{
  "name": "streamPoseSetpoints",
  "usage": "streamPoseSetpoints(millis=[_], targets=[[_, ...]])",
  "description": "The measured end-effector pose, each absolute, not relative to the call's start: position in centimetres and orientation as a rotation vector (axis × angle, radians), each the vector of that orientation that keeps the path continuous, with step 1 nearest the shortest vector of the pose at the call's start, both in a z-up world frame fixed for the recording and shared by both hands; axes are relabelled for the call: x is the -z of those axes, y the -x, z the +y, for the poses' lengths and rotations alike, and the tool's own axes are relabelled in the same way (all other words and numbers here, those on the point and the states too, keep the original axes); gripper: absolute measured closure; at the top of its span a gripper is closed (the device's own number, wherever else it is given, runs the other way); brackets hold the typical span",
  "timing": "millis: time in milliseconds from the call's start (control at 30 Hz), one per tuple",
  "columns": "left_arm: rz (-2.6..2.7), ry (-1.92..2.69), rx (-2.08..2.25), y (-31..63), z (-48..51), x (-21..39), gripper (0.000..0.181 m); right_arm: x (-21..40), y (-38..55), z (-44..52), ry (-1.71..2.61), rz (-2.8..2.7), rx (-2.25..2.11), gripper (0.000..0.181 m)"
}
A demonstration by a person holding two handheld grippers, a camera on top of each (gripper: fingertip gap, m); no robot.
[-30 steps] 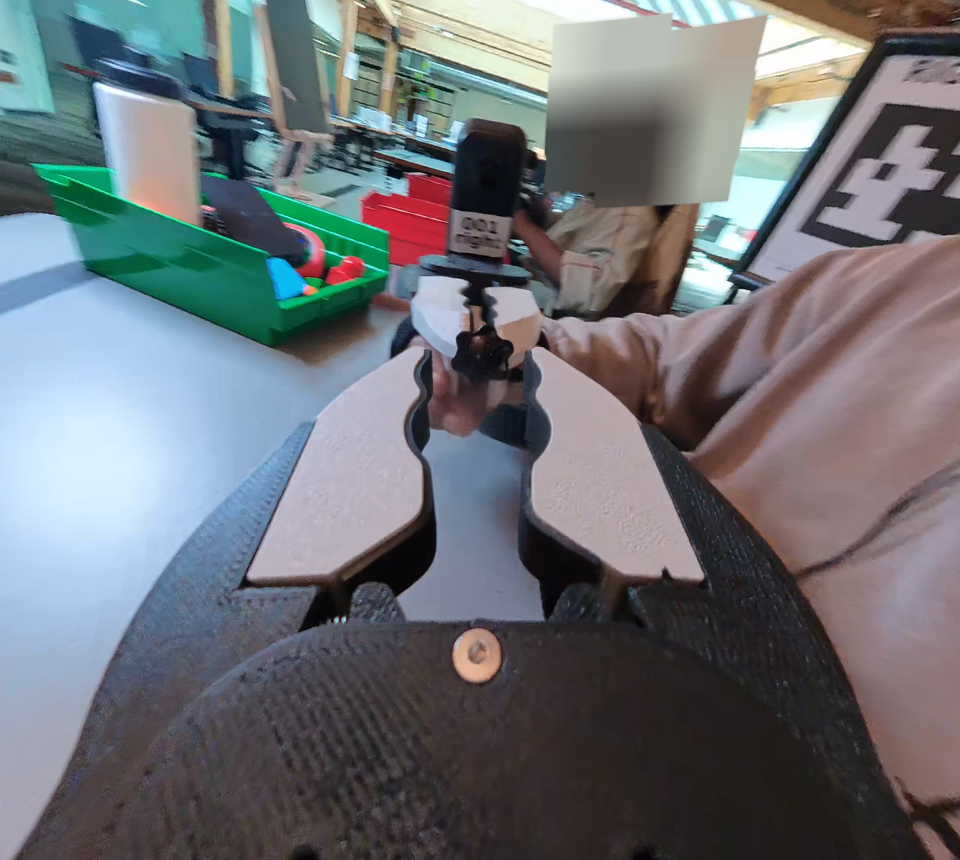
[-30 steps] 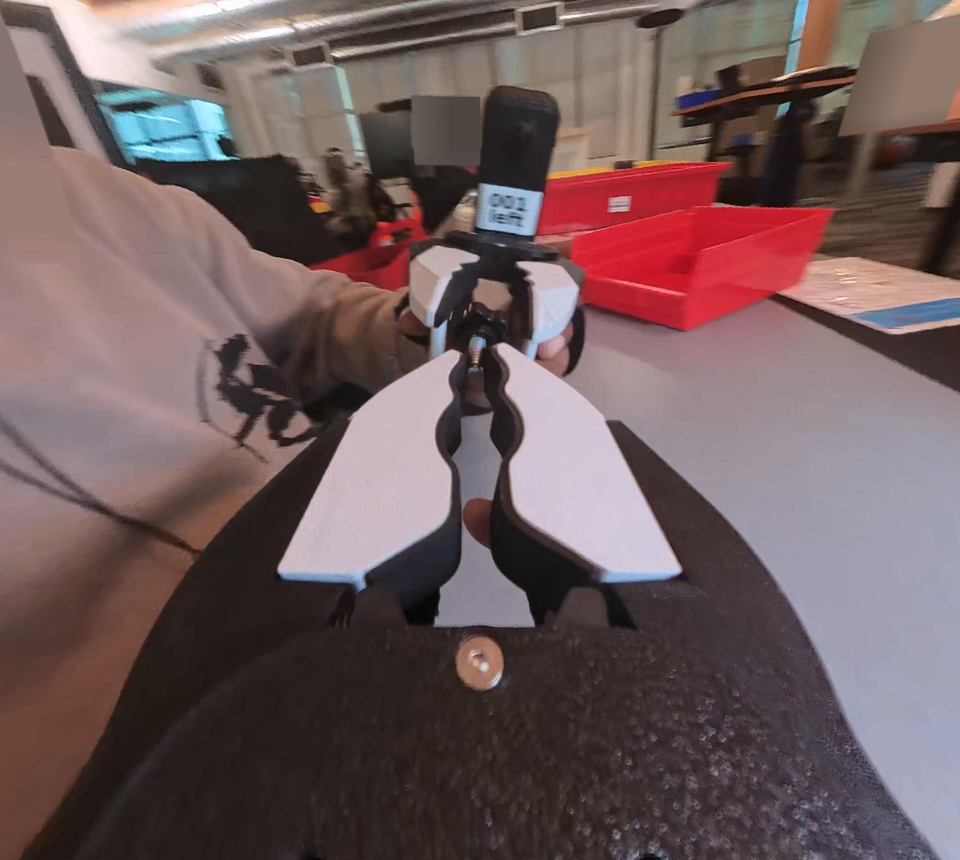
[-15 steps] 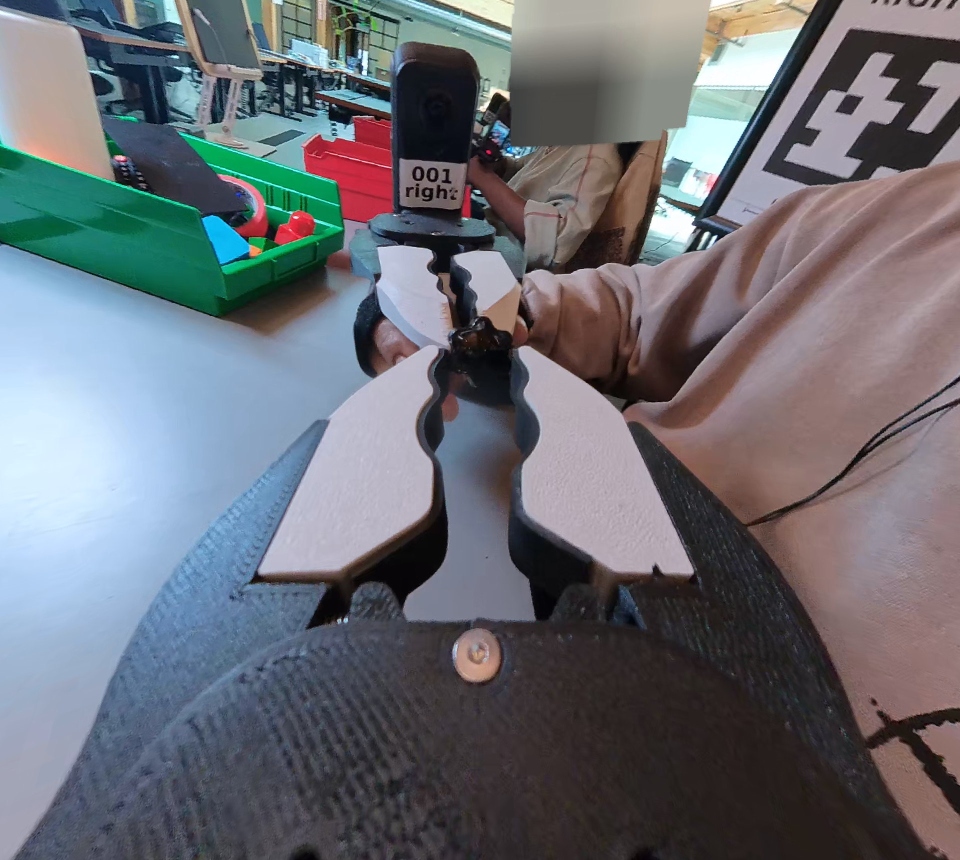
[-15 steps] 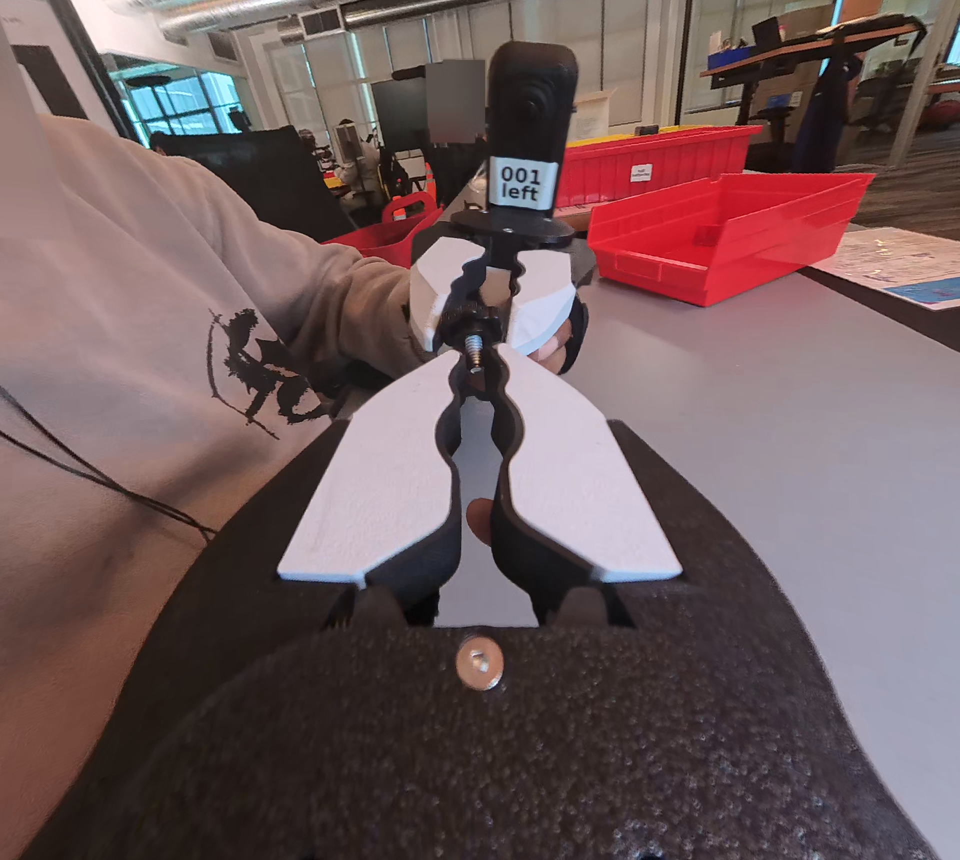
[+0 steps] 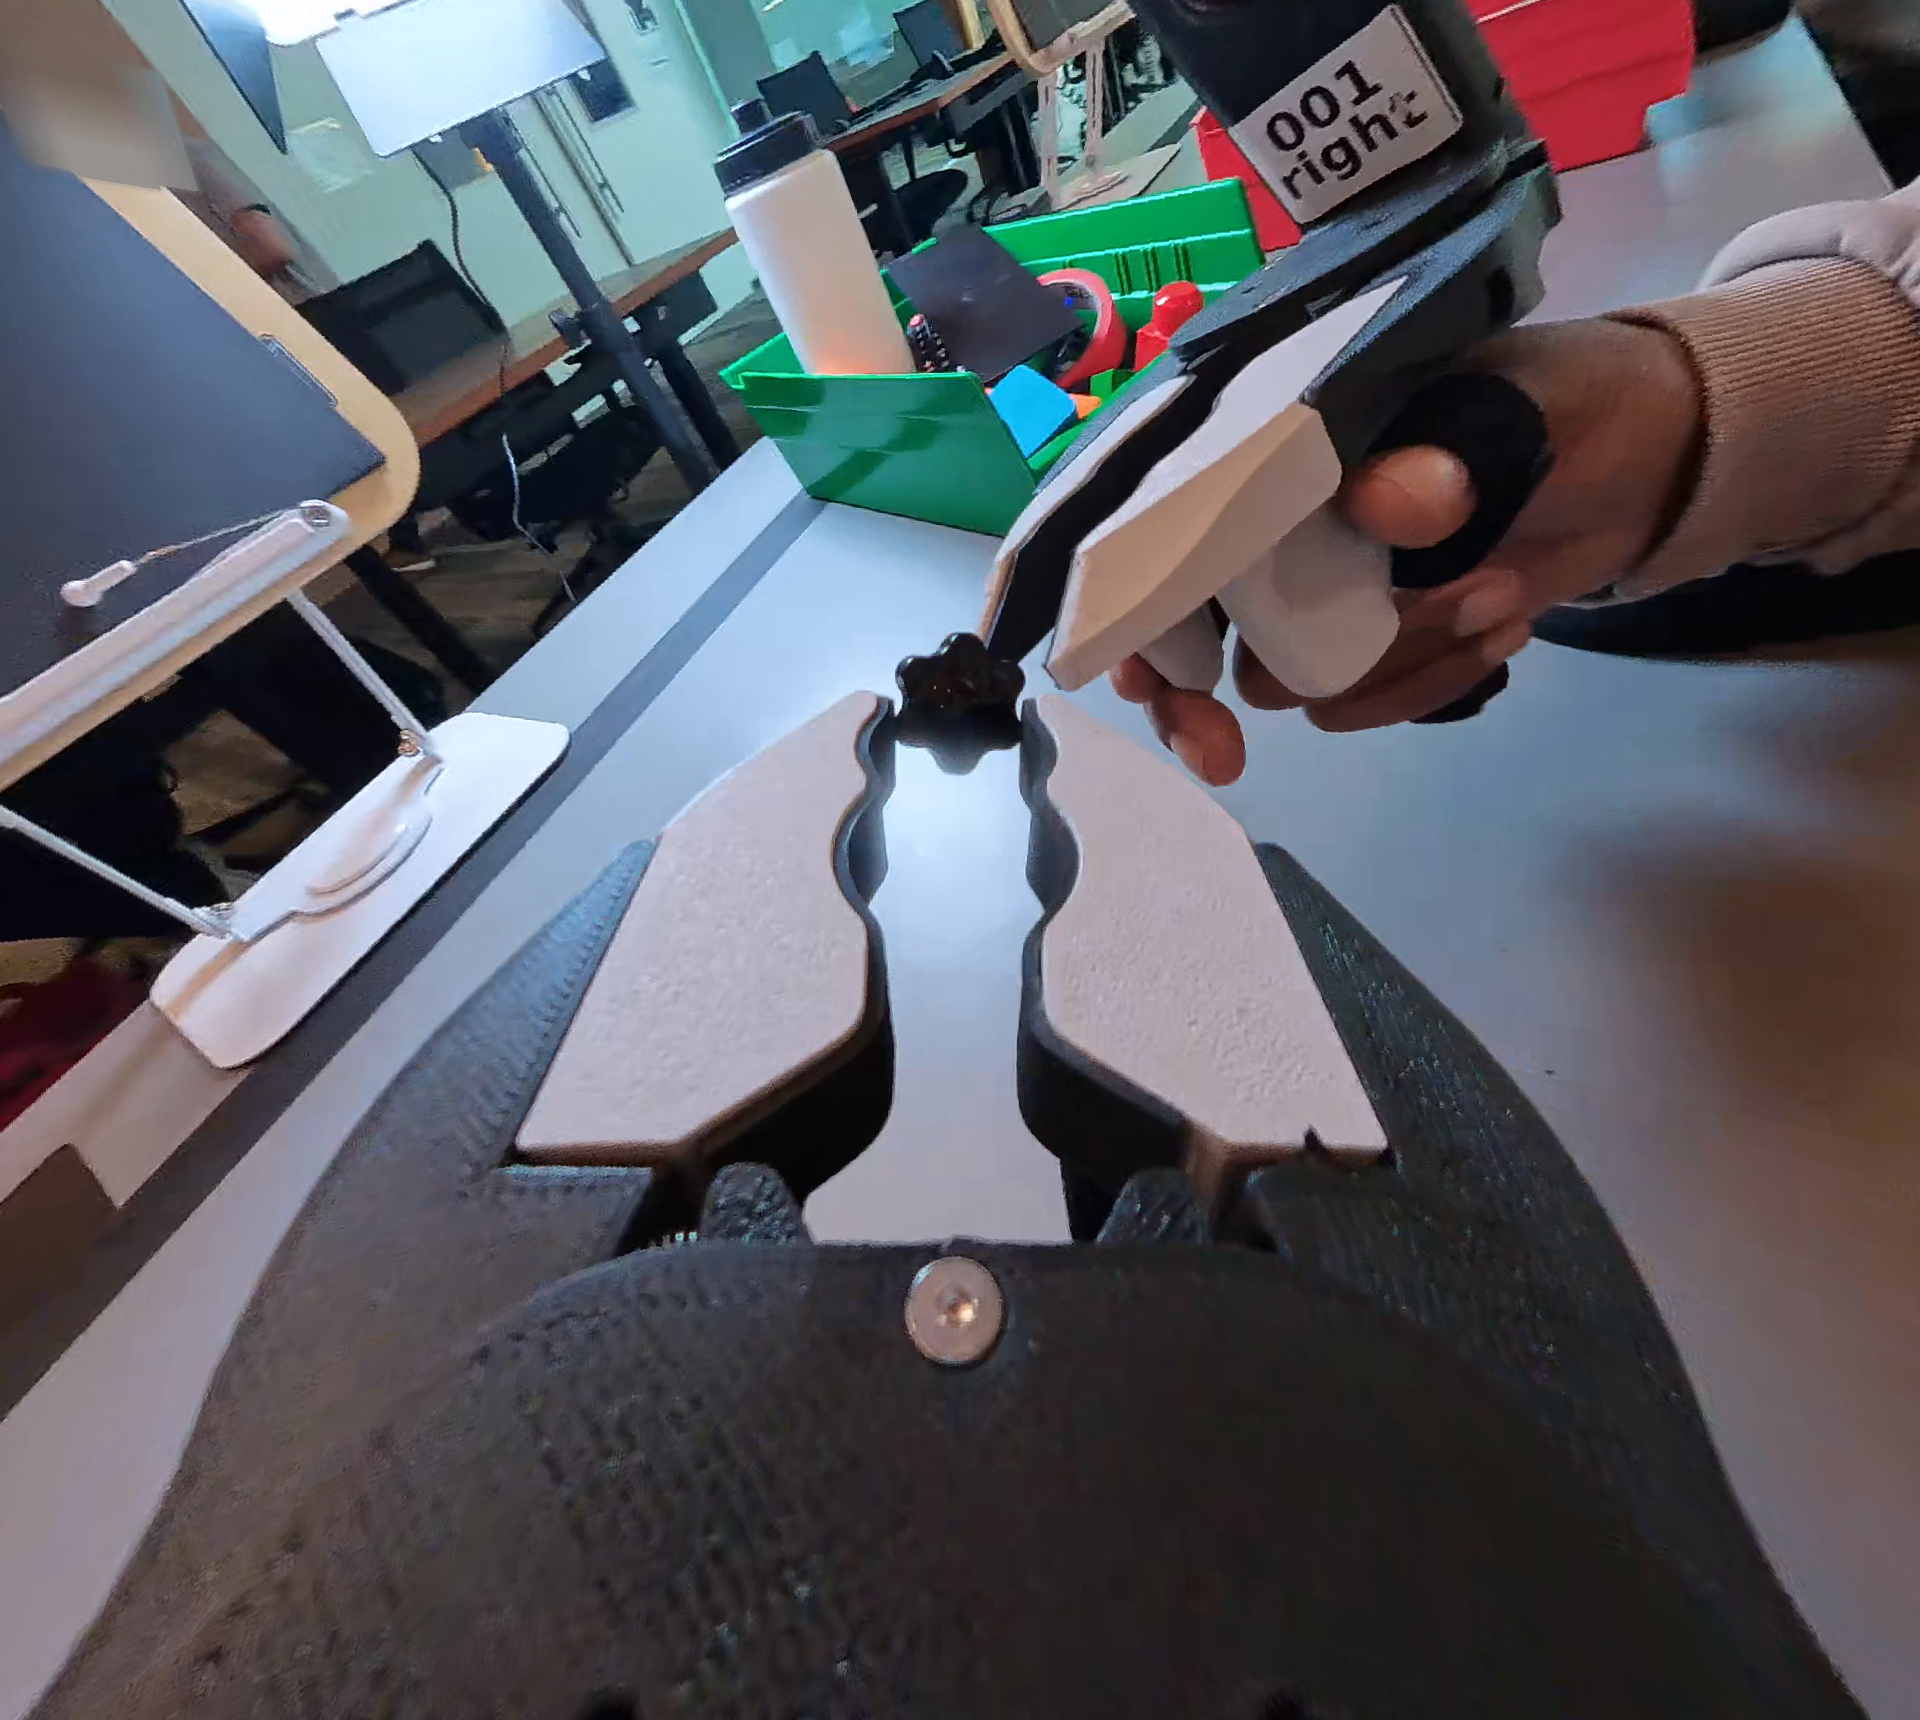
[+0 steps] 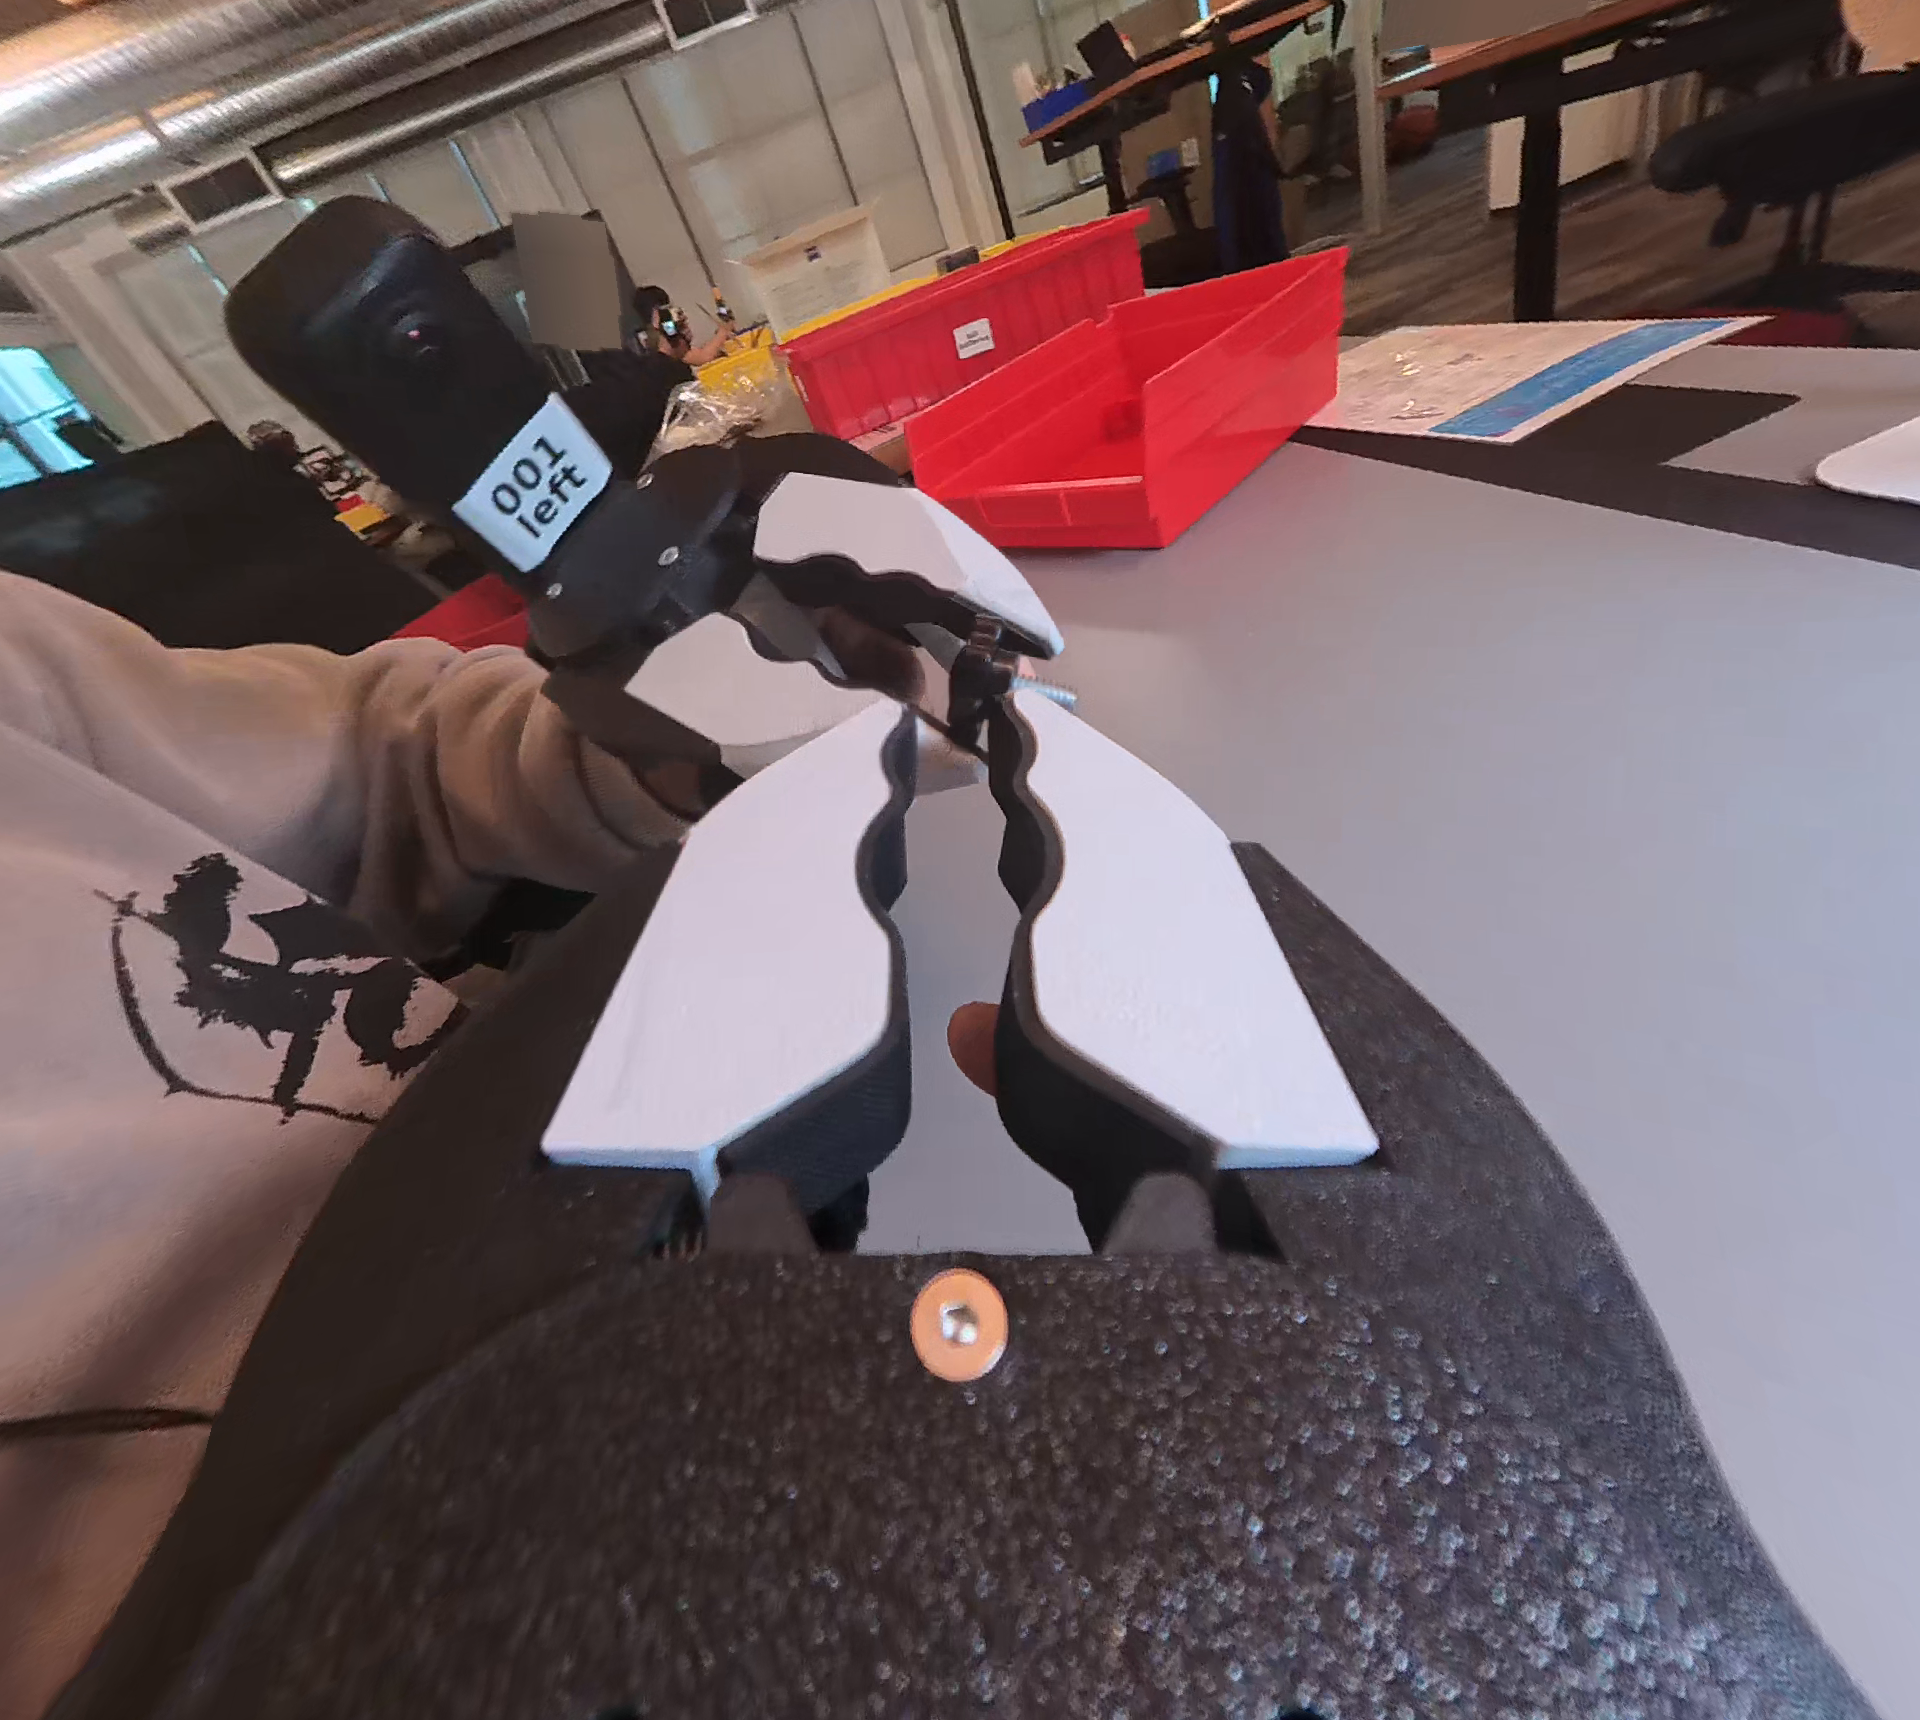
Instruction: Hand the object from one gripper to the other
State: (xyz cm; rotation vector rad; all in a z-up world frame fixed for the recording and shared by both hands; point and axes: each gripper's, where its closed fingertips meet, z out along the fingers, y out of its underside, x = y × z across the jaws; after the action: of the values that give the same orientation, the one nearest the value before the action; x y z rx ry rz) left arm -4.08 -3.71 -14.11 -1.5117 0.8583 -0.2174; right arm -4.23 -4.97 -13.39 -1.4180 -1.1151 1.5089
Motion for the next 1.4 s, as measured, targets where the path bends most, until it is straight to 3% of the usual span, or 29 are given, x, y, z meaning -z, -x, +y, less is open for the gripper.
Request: streamPoseSetpoints(millis=[367, 567, 700, 800, 1133, 1400], targets=[[0.904, 1.414, -0.019, 3.9, -3.9, 13.7, 0.158, 13.3, 4.2, -4.8, 1.445, -1.064, -1.550, 0.175], [0.849, 1.458, 0.635, 2.3, -5.7, 12.7, 0.144, 11.7, 2.9, -6.1, 1.248, -1.201, -1.647, 0.176], [0.781, 1.437, 1.133, 1.7, -7.5, 11.4, 0.147, 10.9, 1.9, -7.3, 1.121, -1.284, -1.733, 0.176], [0.770, 1.415, 1.247, 1.8, -8.0, 11.0, 0.157, 11.1, 1.7, -7.7, 1.099, -1.313, -1.734, 0.176], [0.805, 1.462, 1.056, 1.9, -7.2, 11.8, 0.171, 11.9, 2.0, -6.9, 1.139, -1.318, -1.671, 0.176], [0.822, 1.474, 0.336, 4.4, -4.1, 12.6, 0.171, 12.2, 3.0, -3.5, 1.366, -1.075, -1.537, 0.160]])
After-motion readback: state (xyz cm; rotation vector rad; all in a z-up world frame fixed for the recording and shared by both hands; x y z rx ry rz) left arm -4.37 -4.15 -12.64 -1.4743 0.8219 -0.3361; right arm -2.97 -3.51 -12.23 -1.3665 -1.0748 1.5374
